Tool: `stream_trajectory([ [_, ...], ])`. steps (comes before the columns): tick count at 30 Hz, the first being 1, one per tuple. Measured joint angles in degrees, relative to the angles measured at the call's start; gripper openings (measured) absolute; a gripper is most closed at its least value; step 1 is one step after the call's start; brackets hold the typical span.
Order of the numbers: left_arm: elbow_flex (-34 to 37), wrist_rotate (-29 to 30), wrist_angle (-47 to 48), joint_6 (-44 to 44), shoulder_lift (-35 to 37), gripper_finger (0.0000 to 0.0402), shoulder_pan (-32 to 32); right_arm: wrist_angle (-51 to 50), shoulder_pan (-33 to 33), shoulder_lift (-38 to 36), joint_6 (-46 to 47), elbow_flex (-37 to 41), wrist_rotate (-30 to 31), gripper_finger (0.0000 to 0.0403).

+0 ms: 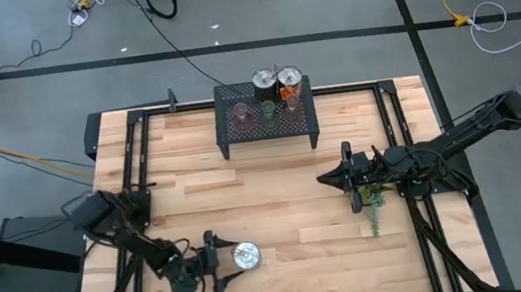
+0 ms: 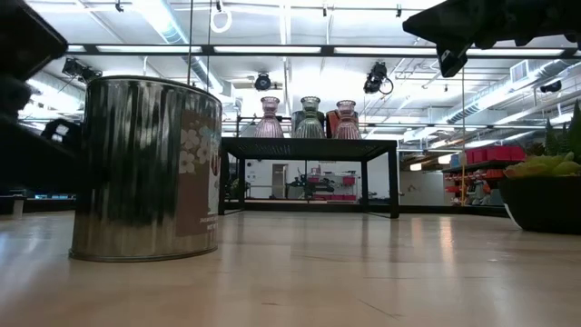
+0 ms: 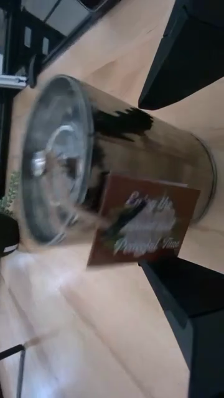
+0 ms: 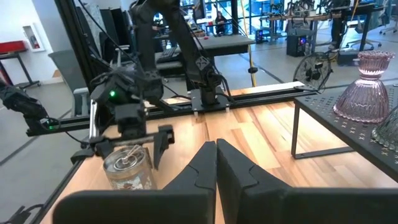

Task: Pick & Place candle stick holders
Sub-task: Put the brown scented candle on the shelf

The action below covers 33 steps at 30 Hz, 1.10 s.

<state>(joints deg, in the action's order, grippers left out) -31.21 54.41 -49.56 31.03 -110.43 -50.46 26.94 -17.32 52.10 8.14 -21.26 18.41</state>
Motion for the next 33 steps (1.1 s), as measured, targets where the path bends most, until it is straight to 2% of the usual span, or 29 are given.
stream_trajectory([
  [4,-3.43,1.46,0.15,-0.42,-3.76,0.0399,0.21,0.00,0.00,0.00,0.02,0.00,0.00,0.0008],
  [11,-6.64,7.34,0.00,-4.71,-4.98,0.0399,1.15,-0.21,0.00,0.00,0.42,0.00,0.01,0.0008],
  [20,-6.75,2.65,0.14,-1.83,-6.38,0.0399,4.85,-0.66,-0.02,0.00,1.70,0.00,0.02,0.0008],
  [33,-6.75,2.33,0.04,-3.05,-6.38,0.0399,6.05,-1.68,-0.02,0.00,1.90,0.00,0.04,0.0008],
])
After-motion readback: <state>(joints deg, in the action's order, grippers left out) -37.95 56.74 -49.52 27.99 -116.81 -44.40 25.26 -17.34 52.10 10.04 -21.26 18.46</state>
